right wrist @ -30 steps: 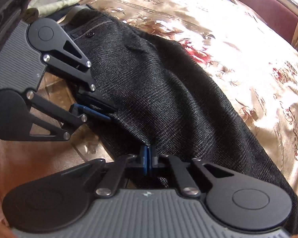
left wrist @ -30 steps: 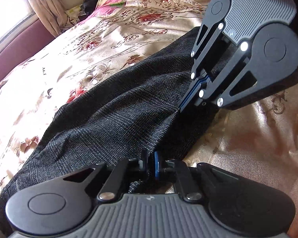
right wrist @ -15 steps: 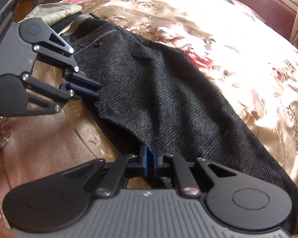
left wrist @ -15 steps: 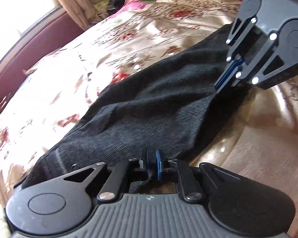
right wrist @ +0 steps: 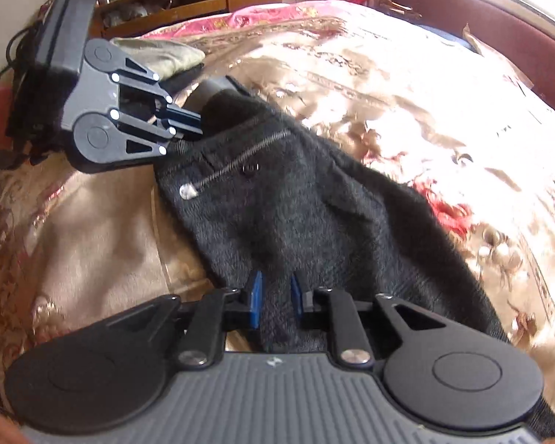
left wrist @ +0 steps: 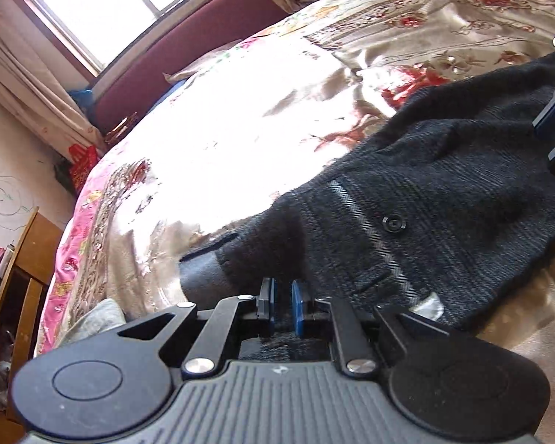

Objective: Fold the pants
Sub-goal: 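Grasp the trouser leg with the left gripper while the right gripper grasps the hem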

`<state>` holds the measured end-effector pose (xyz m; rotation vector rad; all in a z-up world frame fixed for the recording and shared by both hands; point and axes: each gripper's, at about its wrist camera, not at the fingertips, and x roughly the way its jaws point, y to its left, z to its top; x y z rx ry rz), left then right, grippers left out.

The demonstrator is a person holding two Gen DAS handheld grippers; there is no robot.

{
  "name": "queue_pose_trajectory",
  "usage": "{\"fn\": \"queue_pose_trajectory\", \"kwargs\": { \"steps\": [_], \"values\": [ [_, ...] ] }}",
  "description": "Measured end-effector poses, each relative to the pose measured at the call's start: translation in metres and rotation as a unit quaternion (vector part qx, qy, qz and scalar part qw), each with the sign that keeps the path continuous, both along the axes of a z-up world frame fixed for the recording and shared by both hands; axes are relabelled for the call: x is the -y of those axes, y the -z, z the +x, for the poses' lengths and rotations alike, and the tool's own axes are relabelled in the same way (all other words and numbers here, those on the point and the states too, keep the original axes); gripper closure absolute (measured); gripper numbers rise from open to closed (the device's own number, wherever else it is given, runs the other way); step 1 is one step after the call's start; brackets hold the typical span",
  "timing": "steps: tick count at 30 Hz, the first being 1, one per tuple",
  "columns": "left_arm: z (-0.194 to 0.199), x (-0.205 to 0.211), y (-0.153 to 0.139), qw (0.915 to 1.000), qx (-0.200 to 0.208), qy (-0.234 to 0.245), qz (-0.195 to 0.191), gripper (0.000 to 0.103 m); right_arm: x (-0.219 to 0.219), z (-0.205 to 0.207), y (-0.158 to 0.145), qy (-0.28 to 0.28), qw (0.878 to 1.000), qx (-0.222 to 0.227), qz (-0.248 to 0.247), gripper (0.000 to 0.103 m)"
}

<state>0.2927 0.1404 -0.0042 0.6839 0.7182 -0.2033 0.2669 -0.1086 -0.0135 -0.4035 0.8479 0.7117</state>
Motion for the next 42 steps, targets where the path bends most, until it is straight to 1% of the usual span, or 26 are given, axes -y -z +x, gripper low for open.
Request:
{"fn": "queue_pose_trajectory", "kwargs": {
  "steps": [2,4,5,7,8,9,10,12,14,16,17,19,20,21,22,24,25,27,29,31,34,36,37,38,41,42],
  "values": [
    [0.015,-0.012,0.003,0.9995,-0.002,-0.028,-0.017,0.074,-0.013,0.019,-0.005,0.002,1.0,0.01,0.008,0.078],
    [0.032,-0.021,0.016,0.9982,-0.026,-0.053,-0.01,0.073,-0.031,0.04,-0.002,0.006,1.0,0.02,0.009,0.078],
    [0.035,-0.024,0.022,0.9984,-0.026,-0.049,-0.012,0.073,-0.041,0.055,0.008,0.014,1.0,0.02,0.012,0.078],
    [0.033,-0.021,0.026,0.9991,-0.02,-0.038,0.005,0.073,-0.053,0.079,0.029,0.045,0.999,0.008,-0.002,0.078],
    [0.03,-0.016,0.026,0.9992,-0.014,-0.03,0.02,0.073,-0.061,0.094,0.048,0.063,0.998,-0.013,-0.015,0.078],
    [0.027,-0.013,0.026,0.9992,-0.01,-0.025,0.03,0.072,-0.062,0.103,0.06,0.078,0.997,-0.023,-0.003,0.078],
    [0.025,-0.011,0.024,0.9991,-0.007,-0.021,0.036,0.073,-0.061,0.11,0.064,0.093,0.995,-0.02,0.017,0.078],
    [0.015,-0.007,0.013,0.9996,0.003,-0.005,0.027,0.073,-0.057,0.116,0.057,0.122,0.991,-0.022,0.047,0.078],
    [0.007,0.001,0.003,0.9998,0.015,0.002,0.012,0.073,-0.047,0.11,0.046,0.142,0.987,-0.004,0.069,0.078],
    [0.002,0.013,-0.001,0.9997,0.015,0.013,-0.012,0.073,-0.033,0.098,0.039,0.153,0.986,0.029,0.066,0.077],
    [0.003,0.021,0.0,0.9996,0.005,0.017,-0.022,0.072,-0.024,0.096,0.042,0.161,0.985,0.033,0.057,0.077],
    [0.006,0.039,0.014,0.9986,-0.037,0.024,-0.029,0.072,-0.009,0.102,0.057,0.185,0.982,0.016,0.02,0.076],
    [0.006,0.047,0.021,0.9986,-0.042,0.025,-0.02,0.077,0.004,0.107,0.065,0.193,0.981,0.003,0.023,0.077],
    [0.004,0.054,0.025,0.9989,-0.039,0.025,-0.006,0.083,0.013,0.107,0.064,0.199,0.979,-0.001,0.034,0.078],
    [0.002,0.06,0.025,0.9991,-0.035,0.024,0.001,0.084,0.018,0.105,0.059,0.207,0.978,-0.001,0.032,0.075],
    [-0.002,0.068,0.015,0.9985,-0.042,0.025,-0.024,0.08,0.037,0.09,0.047,0.223,0.974,0.005,0.046,0.074],
    [-0.005,0.073,0.01,0.9983,-0.043,0.025,-0.029,0.073,0.05,0.08,0.043,0.236,0.97,0.003,0.058,0.074],
    [-0.016,0.09,0.002,0.9982,-0.034,0.041,-0.029,0.072,0.081,0.061,0.034,0.268,0.96,-0.004,0.074,0.074],
    [-0.03,0.111,-0.004,0.9965,-0.031,0.07,-0.035,0.072,0.125,0.033,0.023,0.315,0.945,-0.002,0.081,0.073],
    [-0.043,0.142,-0.005,0.9932,-0.037,0.098,-0.052,0.072,0.166,0.007,0.016,0.365,0.928,0.002,0.077,0.073],
    [-0.058,0.192,0.0,0.9841,-0.058,0.14,-0.092,0.072,0.236,-0.037,0.01,0.46,0.885,0.007,0.069,0.071],
    [-0.067,0.232,0.006,0.9765,-0.067,0.176,-0.105,0.072,0.286,-0.071,0.006,0.528,0.846,0.01,0.078,0.07],
    [-0.073,0.252,0.008,0.9719,-0.069,0.196,-0.111,0.072,0.302,-0.083,0.005,0.55,0.831,0.012,0.082,0.07],
    [-0.077,0.27,0.01,0.9675,-0.07,0.214,-0.115,0.072,0.324,-0.099,0.005,0.581,0.809,0.014,0.089,0.069],
    [-0.086,0.32,0.016,0.9562,-0.077,0.259,-0.111,0.072,0.378,-0.131,0.011,0.65,0.749,0.005,0.128,0.068],
    [-0.089,0.332,0.017,0.9533,-0.079,0.271,-0.107,0.072,0.392,-0.138,0.014,0.665,0.732,0.004,0.145,0.068]
  ]
}}
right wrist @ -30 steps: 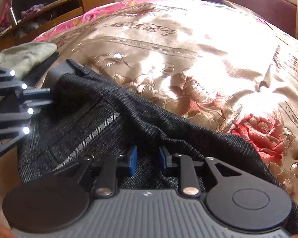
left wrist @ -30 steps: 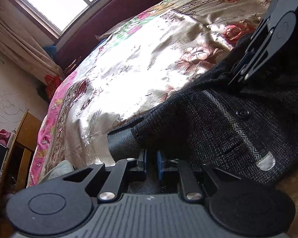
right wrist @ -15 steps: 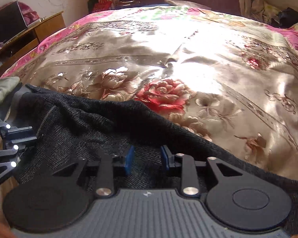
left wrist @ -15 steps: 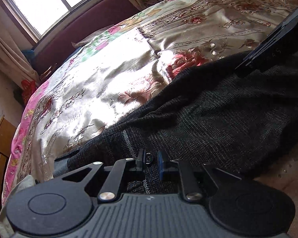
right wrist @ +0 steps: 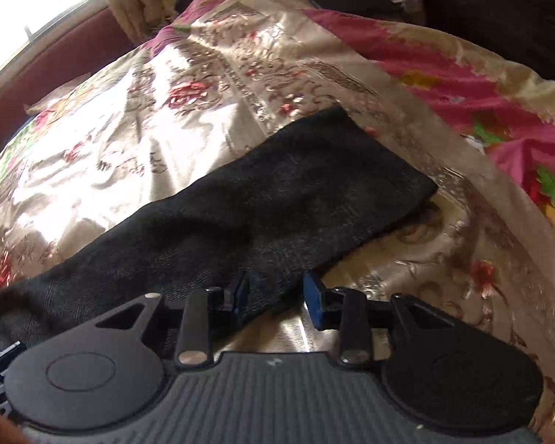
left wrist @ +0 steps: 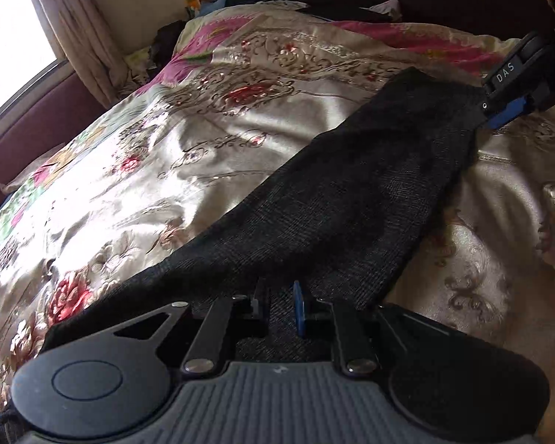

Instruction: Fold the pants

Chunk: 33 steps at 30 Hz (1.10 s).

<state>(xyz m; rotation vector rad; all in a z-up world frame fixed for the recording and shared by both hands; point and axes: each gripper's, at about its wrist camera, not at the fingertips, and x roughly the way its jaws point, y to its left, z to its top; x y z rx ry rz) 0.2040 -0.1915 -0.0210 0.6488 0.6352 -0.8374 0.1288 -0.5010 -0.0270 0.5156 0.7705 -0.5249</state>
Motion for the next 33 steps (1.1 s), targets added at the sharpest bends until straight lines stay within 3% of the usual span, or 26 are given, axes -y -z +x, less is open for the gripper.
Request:
{"fn": "queue_pose_trajectory", "kwargs": {
  "steps": [6,8,13,15,16,20,22,25,31,33],
  "values": [
    [-0.007,0.043,0.012,0.9989,0.002,0.041,0.021,0.072,0.064,-0.019,0.019,0.084,0.994,0.056,0.036,0.069],
    [-0.007,0.053,0.014,0.9988,0.004,0.045,0.018,0.072,0.079,-0.018,0.027,0.089,0.992,0.068,0.055,0.07],
    [-0.005,0.072,0.015,0.9984,0.01,0.054,0.01,0.072,0.085,-0.014,0.029,0.076,0.993,0.08,0.029,0.071],
    [-0.003,0.078,0.016,0.9982,0.012,0.059,0.01,0.072,0.087,-0.015,0.028,0.077,0.993,0.088,0.034,0.08],
    [-0.002,0.079,0.017,0.998,0.014,0.06,0.011,0.072,0.089,-0.017,0.028,0.08,0.992,0.092,0.038,0.09],
    [0.0,0.081,0.017,0.9979,0.015,0.063,0.008,0.072,0.088,-0.02,0.014,0.07,0.988,0.132,0.036,0.097],
    [0.001,0.081,0.019,0.9979,0.013,0.063,0.009,0.072,0.087,-0.014,0.009,0.057,0.989,0.135,0.012,0.097],
    [-0.002,0.078,0.02,0.9977,0.017,0.065,0.011,0.071,0.092,-0.009,0.022,0.067,0.991,0.112,0.021,0.097],
    [-0.006,0.069,0.021,0.9976,0.018,0.066,0.011,0.071,0.087,-0.025,0.028,0.073,0.992,0.094,0.033,0.077],
    [-0.006,0.067,0.02,0.9978,0.018,0.064,0.01,0.071,0.088,-0.028,0.029,0.08,0.991,0.098,0.043,0.075]
  ]
}}
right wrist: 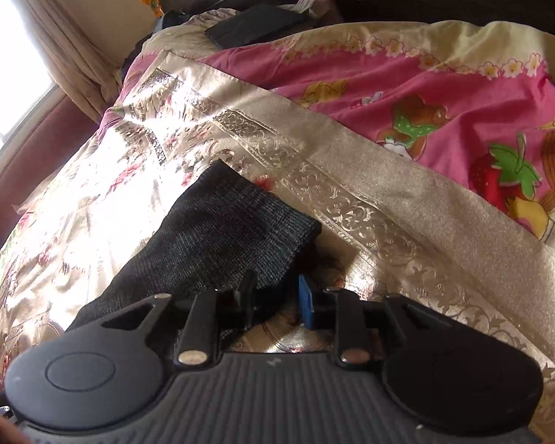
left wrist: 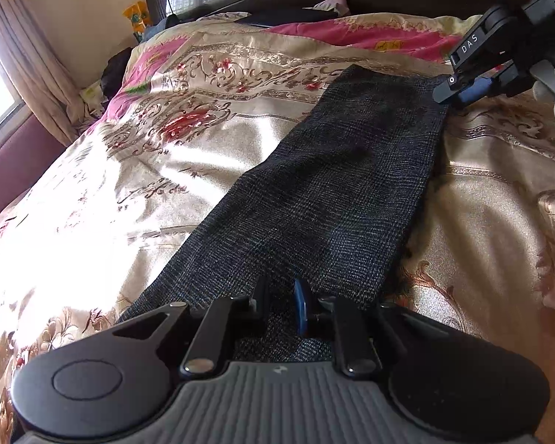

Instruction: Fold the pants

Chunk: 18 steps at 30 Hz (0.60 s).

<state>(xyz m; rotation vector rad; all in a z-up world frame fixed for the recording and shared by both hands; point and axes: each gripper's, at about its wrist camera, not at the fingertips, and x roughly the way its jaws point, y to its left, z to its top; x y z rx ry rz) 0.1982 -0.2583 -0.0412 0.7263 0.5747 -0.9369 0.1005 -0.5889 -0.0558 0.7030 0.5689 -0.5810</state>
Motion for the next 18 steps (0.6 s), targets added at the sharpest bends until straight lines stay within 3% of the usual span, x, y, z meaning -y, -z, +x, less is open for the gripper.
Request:
{"fn": "queue_pose_trajectory", "kwargs": {
  "steps": [4,8,10,12,14,18],
  "values": [
    [0.0,-0.003,0.001,1.0,0.007,-0.004,-0.002,0.065,0.006,0.01,0.009,-0.001,1.0,0.012,0.021,0.067],
    [0.005,-0.009,0.002,0.9996,0.007,-0.023,-0.012,0.063,0.008,0.025,0.014,-0.009,0.999,0.038,0.032,0.052],
    [0.007,-0.014,0.004,0.9992,0.004,-0.034,-0.019,0.061,0.005,0.031,0.016,-0.014,0.999,0.04,0.026,0.051],
    [0.008,-0.017,0.009,0.999,0.0,-0.038,-0.022,0.059,0.0,0.036,0.015,-0.024,0.999,0.029,0.004,0.06],
    [0.007,-0.018,0.015,0.9988,0.002,-0.04,-0.029,0.059,-0.004,0.041,0.012,-0.024,1.0,0.011,-0.01,0.093],
    [0.011,-0.024,0.018,0.9971,-0.01,-0.047,-0.059,0.059,-0.009,0.037,-0.01,-0.037,0.998,0.052,0.004,0.095]
  ]
}}
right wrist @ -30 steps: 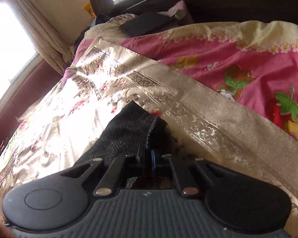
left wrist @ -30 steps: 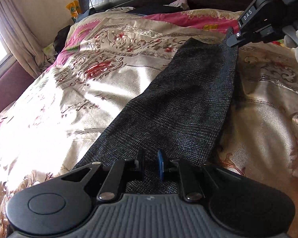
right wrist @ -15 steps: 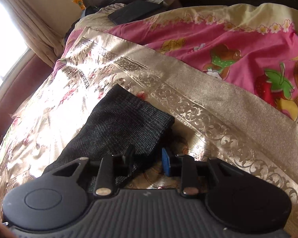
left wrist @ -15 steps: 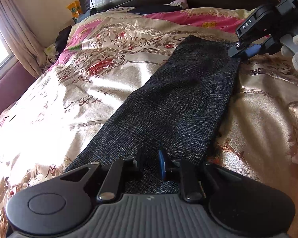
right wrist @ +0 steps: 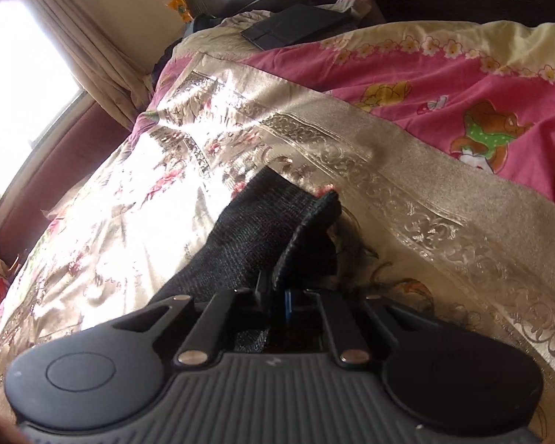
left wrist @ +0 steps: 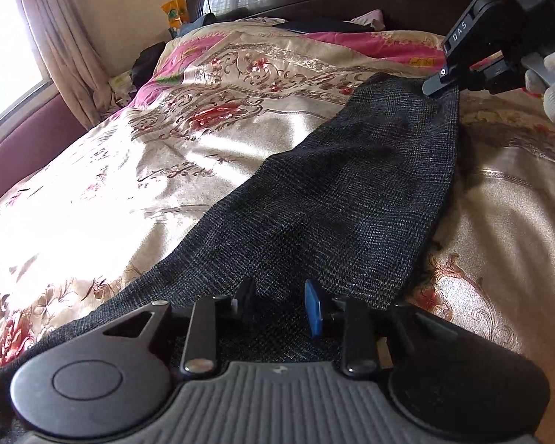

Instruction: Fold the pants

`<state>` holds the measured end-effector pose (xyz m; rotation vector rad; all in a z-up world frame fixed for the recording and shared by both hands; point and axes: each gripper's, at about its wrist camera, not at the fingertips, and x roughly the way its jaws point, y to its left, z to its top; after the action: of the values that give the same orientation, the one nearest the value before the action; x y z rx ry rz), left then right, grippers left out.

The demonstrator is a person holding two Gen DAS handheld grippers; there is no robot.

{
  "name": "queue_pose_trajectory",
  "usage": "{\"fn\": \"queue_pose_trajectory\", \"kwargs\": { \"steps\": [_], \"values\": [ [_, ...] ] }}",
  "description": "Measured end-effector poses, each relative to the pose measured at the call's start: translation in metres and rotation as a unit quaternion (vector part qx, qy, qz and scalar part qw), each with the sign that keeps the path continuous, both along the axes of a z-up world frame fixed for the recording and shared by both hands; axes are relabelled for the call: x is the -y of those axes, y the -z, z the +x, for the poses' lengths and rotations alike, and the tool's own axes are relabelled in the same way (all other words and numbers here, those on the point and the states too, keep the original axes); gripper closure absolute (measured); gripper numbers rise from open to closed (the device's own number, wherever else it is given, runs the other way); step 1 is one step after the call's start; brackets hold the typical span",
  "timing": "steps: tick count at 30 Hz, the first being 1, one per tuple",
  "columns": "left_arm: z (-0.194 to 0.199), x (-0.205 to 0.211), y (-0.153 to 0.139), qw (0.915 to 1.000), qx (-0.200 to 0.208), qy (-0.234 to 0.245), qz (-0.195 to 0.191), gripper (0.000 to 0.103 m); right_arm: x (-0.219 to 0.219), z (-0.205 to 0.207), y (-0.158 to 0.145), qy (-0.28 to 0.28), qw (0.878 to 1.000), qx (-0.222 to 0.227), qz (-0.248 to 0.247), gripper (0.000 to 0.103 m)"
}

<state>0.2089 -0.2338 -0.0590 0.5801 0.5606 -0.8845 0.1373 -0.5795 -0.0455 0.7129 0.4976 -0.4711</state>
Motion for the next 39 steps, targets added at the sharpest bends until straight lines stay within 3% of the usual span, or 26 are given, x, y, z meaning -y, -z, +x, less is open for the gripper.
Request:
{"fn": "queue_pose_trajectory", "kwargs": {
  "steps": [3,7,13,21,29,39],
  "values": [
    [0.002,-0.01,-0.001,0.9998,-0.009,-0.002,-0.02,0.058,-0.019,-0.001,-0.028,-0.018,0.999,0.037,-0.007,0.096],
    [0.0,-0.028,-0.007,0.9994,-0.004,-0.007,-0.035,0.058,-0.066,0.015,-0.056,-0.062,0.996,0.055,-0.025,0.096],
    [0.006,-0.073,-0.014,0.9968,-0.004,-0.055,-0.057,0.058,-0.163,0.066,-0.074,-0.188,0.978,0.068,-0.056,0.096],
    [0.018,-0.165,-0.019,0.9862,-0.003,-0.152,-0.065,0.058,-0.298,0.128,-0.06,-0.346,0.935,0.056,-0.051,0.097],
    [0.032,-0.263,-0.03,0.9695,0.003,-0.235,-0.068,0.058,-0.415,0.166,-0.051,-0.425,0.903,0.055,-0.029,0.097],
    [0.027,-0.362,-0.031,0.9432,-0.003,-0.324,-0.072,0.055,-0.569,0.183,-0.032,-0.541,0.834,0.042,-0.094,0.096]
  ]
}}
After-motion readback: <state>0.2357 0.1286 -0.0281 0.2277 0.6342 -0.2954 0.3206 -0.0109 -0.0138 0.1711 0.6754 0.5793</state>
